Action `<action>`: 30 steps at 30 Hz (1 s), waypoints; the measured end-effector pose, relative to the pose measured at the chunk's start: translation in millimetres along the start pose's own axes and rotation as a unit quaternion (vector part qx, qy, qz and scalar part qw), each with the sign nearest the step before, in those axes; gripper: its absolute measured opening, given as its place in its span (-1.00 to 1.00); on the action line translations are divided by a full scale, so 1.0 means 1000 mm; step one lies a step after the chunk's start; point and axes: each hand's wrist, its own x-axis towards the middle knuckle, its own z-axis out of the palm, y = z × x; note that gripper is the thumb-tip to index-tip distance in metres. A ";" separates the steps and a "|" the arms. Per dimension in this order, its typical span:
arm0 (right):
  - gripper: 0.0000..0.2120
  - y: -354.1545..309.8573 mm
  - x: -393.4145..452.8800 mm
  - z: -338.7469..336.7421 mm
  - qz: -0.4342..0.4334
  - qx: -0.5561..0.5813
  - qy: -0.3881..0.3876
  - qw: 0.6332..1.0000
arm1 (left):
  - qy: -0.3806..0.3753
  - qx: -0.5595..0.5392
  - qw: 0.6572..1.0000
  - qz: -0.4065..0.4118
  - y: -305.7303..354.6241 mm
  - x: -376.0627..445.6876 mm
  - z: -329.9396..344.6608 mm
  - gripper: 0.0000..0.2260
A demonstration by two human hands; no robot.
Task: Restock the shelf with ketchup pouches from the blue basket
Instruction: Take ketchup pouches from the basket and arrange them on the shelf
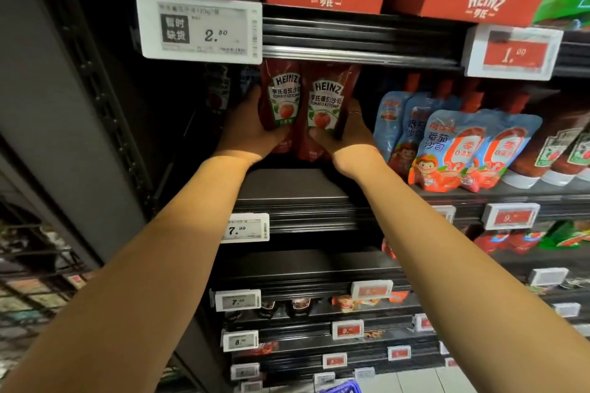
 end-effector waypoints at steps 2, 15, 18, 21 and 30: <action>-0.16 -0.005 0.003 0.003 0.006 -0.021 0.046 0.999 | 0.003 0.012 1.000 0.006 0.001 0.000 0.002 -0.40; -0.06 -0.012 0.015 0.028 0.072 -0.097 0.103 0.987 | -0.007 0.098 0.995 0.017 0.002 0.003 0.008 -0.53; -0.07 -0.007 0.017 0.026 0.097 -0.135 0.096 0.982 | -0.004 0.147 0.988 0.039 0.003 0.004 0.012 -0.61; -0.08 -0.004 0.019 0.026 0.098 -0.137 0.102 0.980 | 0.015 0.187 0.981 0.045 0.008 0.005 0.016 -0.72; -0.10 -0.003 0.018 0.026 0.119 -0.128 0.121 0.977 | 0.077 0.210 0.975 0.017 0.012 0.010 0.020 -0.82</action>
